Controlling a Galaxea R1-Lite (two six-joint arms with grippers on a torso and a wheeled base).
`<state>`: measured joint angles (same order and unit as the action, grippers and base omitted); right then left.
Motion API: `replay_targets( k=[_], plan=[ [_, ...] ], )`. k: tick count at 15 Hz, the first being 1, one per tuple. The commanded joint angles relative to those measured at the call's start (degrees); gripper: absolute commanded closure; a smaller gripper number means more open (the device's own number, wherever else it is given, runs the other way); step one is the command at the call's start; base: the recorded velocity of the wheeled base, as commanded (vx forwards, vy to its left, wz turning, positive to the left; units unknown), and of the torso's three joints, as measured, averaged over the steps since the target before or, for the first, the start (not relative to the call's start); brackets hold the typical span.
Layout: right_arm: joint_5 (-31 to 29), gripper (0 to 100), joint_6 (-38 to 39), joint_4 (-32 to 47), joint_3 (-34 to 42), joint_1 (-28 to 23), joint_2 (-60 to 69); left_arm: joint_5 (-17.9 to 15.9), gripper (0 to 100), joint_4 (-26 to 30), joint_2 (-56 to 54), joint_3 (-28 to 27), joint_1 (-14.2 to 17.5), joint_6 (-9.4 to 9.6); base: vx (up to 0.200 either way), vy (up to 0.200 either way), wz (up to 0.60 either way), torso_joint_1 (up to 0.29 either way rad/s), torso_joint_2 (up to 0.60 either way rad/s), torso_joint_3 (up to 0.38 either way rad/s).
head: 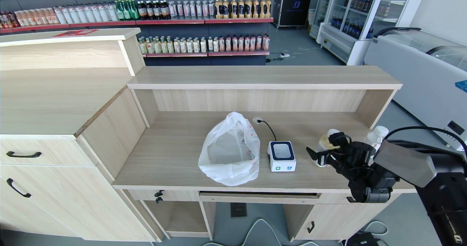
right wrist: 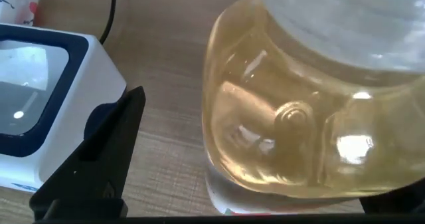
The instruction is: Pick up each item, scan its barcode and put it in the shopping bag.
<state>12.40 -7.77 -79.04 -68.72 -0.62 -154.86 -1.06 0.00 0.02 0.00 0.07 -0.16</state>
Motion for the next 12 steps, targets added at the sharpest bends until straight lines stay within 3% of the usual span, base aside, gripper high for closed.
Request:
replay_targets(
  k=[1,9,10,12],
  plan=[
    [0.1,0,-0.1,1.0,-2.8,1.1,-1.7,0.0,0,0.0,0.1,0.0,0.0,-0.02,0.0,0.0,0.0,0.0,0.0,0.0],
    [0.3,0,0.0,3.5,-8.5,1.9,-3.6,0.0,0,0.0,0.1,0.0,0.0,-0.02,0.0,0.0,0.0,0.0,0.0,0.0],
    [0.4,100,0.1,3.4,-8.5,2.0,-3.5,0.0,0,0.0,0.1,0.0,0.0,-0.02,0.0,0.0,0.0,0.0,0.0,0.0],
    [0.3,100,0.1,3.5,-8.4,1.9,-3.3,0.0,0,0.0,0.1,0.0,0.0,-0.02,0.0,0.0,0.0,0.0,0.0,0.0]
  ],
)
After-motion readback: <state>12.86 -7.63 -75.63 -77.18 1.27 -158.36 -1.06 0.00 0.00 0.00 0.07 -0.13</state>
